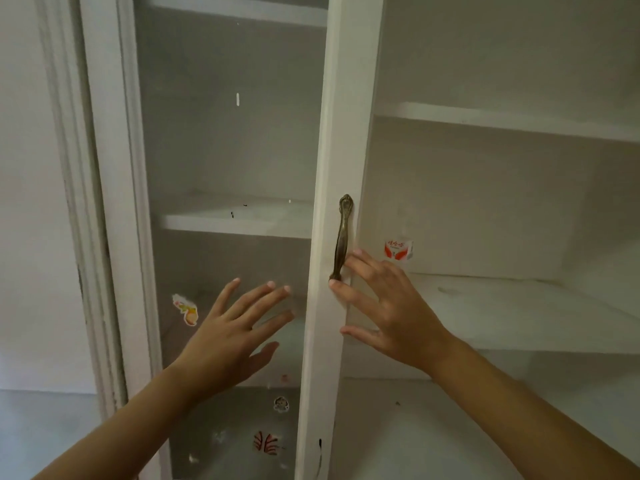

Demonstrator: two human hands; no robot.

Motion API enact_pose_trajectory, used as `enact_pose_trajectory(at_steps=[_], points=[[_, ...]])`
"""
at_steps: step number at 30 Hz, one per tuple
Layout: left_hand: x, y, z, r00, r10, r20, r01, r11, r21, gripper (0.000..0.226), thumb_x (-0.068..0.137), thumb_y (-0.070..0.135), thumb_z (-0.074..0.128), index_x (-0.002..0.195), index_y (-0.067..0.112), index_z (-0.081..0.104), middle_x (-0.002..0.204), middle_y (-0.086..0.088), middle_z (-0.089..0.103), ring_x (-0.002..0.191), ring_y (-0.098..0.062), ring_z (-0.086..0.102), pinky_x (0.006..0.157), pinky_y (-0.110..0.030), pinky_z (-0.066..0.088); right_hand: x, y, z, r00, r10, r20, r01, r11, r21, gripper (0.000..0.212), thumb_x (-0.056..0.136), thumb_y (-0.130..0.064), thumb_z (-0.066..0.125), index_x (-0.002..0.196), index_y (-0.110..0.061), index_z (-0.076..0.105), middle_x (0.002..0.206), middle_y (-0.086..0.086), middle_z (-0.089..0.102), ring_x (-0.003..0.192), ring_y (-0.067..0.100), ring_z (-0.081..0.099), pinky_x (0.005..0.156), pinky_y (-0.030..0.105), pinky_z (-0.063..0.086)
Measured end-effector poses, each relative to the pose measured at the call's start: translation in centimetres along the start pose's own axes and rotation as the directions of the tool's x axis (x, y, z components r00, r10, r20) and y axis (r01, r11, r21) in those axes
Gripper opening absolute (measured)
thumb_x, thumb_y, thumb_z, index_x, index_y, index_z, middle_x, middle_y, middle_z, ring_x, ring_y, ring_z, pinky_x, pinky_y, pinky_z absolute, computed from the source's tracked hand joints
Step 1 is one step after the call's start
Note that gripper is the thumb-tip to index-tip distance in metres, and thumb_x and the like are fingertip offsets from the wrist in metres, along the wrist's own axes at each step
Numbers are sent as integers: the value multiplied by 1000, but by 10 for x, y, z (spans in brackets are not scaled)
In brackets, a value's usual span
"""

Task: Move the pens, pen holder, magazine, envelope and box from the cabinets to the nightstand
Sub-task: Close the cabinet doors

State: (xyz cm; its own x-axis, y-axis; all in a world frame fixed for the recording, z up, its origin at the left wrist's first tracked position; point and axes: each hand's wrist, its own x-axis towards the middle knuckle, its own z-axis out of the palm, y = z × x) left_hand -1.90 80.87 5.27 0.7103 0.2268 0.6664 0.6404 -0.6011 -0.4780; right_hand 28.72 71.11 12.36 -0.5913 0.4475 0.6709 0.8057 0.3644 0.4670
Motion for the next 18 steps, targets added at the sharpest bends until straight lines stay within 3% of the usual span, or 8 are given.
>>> enact_pose_trajectory(at_steps=[6,13,18], points=[[3,-20,21,998,62,7,-62,997,42,54,100,49,42,152,35,45,172,-3,17,159,-24,14,124,-61,17,5,12,21,999,36,12,-36,999,-18,73,94,-52,73,155,-20,48,164,17,35,159,31,21,122,55,31],[8,-33,46,982,102,-157,-104,995,-1,57,97,46,58,152,32,48,170,-4,25,157,-25,23,124,-56,21,6,33,42,999,-25,-32,24,999,-33,69,97,-54,70,154,-21,50,164,16,38,158,32,25,120,59,34],[9,-35,52,976,108,-190,-115,993,-30,58,96,46,60,151,31,50,169,-4,28,157,-24,23,125,-54,17,5,35,45,999,-28,-42,27,999,-41,72,95,-52,73,154,-23,44,163,17,38,156,34,28,115,61,37]])
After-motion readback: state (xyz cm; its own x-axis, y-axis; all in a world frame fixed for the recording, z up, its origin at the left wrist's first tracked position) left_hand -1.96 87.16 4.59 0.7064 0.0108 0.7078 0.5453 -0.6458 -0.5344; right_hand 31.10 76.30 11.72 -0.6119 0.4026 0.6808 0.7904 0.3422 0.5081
